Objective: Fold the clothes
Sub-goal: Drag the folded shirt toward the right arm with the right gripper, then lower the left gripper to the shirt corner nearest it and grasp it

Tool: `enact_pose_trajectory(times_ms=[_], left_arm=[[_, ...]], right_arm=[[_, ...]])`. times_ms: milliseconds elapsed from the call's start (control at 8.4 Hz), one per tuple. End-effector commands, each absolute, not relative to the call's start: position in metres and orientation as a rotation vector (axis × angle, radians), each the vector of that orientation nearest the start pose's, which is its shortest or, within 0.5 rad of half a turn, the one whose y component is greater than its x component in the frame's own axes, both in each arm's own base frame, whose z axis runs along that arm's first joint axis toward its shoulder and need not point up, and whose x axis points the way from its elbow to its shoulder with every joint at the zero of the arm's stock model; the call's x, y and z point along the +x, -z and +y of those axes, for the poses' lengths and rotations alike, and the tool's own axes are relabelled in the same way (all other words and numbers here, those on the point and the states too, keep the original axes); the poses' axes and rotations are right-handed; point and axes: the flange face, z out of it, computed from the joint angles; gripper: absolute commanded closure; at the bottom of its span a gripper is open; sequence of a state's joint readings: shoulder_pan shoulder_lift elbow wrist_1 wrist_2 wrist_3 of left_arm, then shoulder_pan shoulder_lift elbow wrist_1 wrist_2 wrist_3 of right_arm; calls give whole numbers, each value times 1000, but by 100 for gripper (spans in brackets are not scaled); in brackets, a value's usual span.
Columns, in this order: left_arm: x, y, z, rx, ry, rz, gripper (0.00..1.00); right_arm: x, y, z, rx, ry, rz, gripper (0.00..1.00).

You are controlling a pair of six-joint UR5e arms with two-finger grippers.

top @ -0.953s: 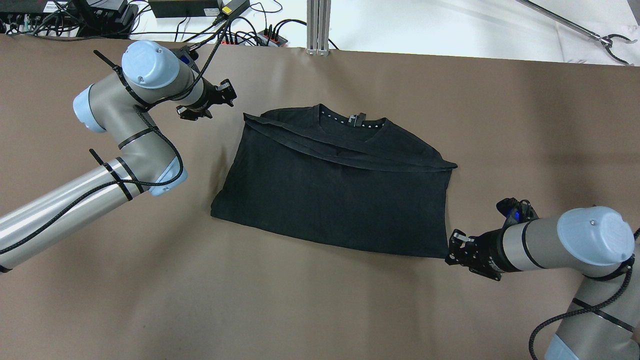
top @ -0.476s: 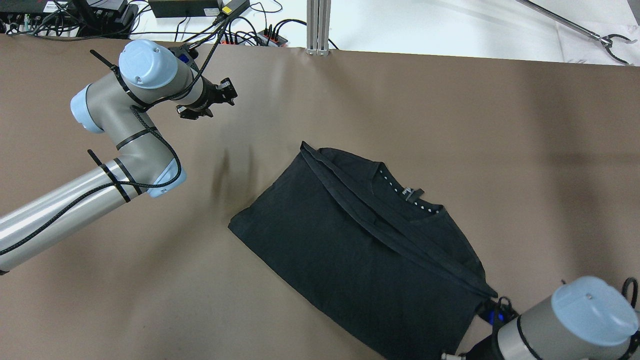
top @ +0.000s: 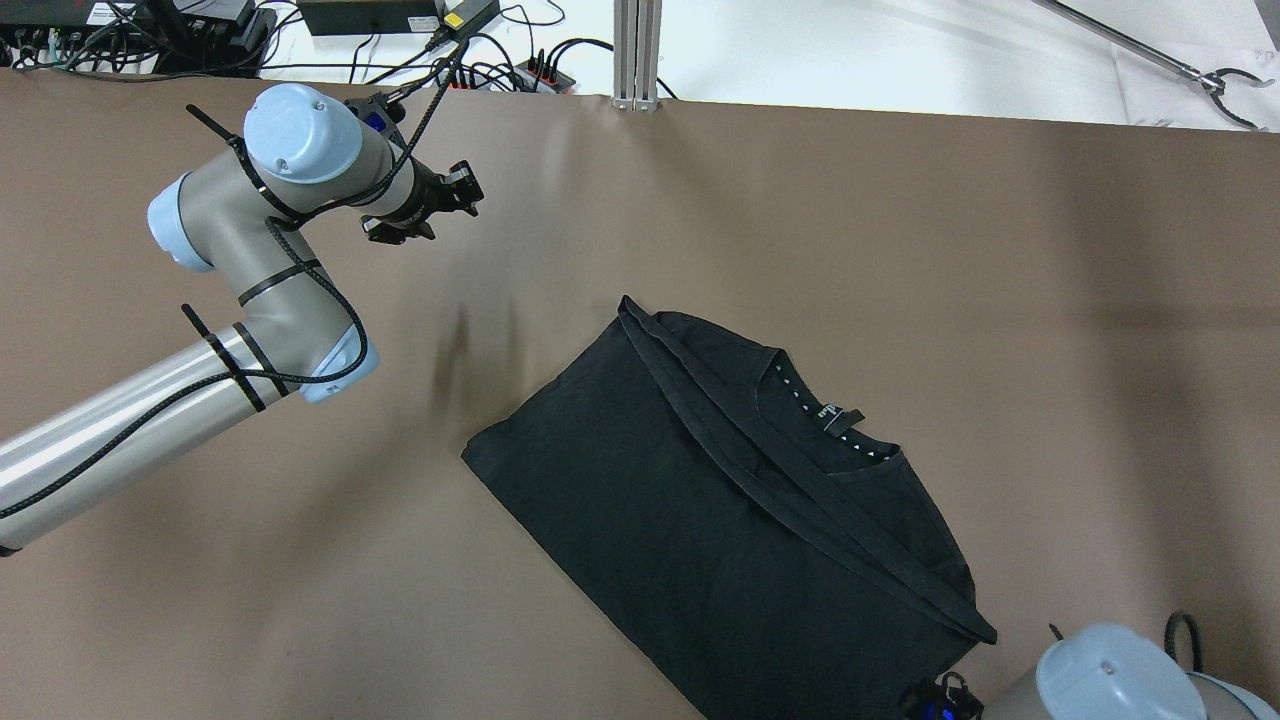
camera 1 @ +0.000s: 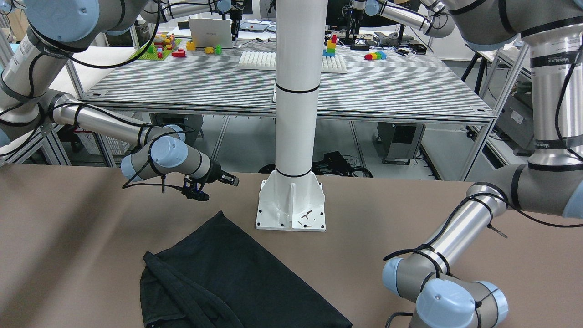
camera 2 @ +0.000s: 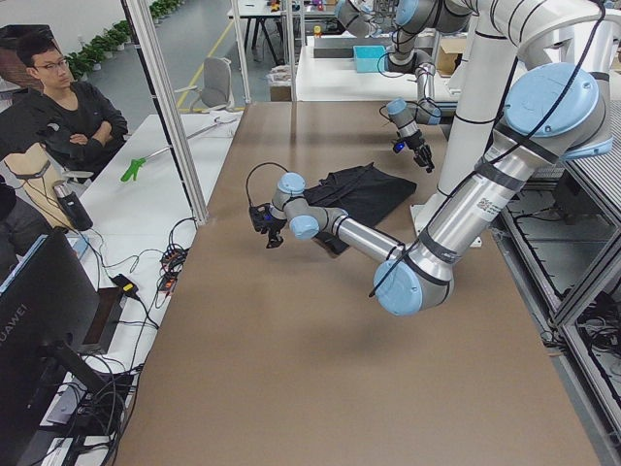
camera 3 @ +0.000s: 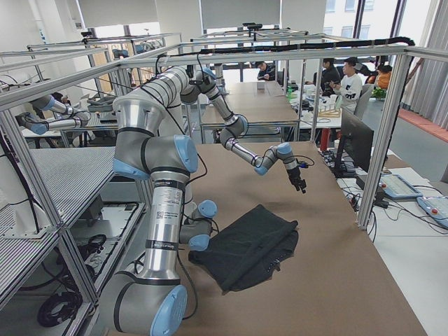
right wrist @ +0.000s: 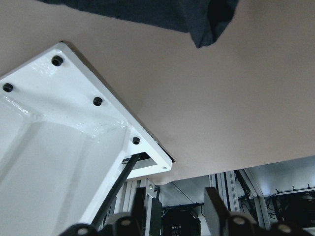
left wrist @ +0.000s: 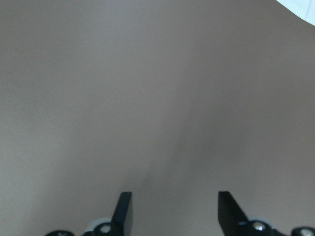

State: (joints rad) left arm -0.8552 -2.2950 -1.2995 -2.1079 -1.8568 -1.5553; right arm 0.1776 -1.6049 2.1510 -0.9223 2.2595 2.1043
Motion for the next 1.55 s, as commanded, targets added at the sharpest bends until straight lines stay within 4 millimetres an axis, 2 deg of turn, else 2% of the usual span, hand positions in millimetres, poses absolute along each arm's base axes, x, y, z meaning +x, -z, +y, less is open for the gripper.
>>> enact_pose_trajectory(times_ms=[0,238,357,476,715,834,953,1072,1191,1429], left_arm=[[425,-258,-577,136,580,1045,21],[439,-291,-483,35,587,1065,19],[464,-306,-441,21,601,1049,20],[491,-316,-410,22,586,1029,20],[507,-317,-395,1,579,1025,22],[508,-322,-395,1,575,1015,22],[515,-316,-396,2,569,1021,23],[527,-310,-405,6,570,1019,24],[528,-313,-410,19,580,1013,28],[518,-311,-424,35,597,1015,42]], right_arm=[[-406,-310,-183,-735,-269,-1075,5],[-394,-302,-243,-647,-371,-1149,5],[-397,-299,-267,-586,-374,-1183,5],[-403,-304,-279,-515,-361,-1195,5],[-403,-306,-286,-458,-371,-1206,5],[-403,-305,-286,-455,-372,-1208,5],[-402,-308,-286,-454,-376,-1203,5],[-402,-308,-285,-454,-375,-1204,5],[-402,-307,-286,-453,-377,-1205,5],[-400,-311,-288,-452,-384,-1199,5]])
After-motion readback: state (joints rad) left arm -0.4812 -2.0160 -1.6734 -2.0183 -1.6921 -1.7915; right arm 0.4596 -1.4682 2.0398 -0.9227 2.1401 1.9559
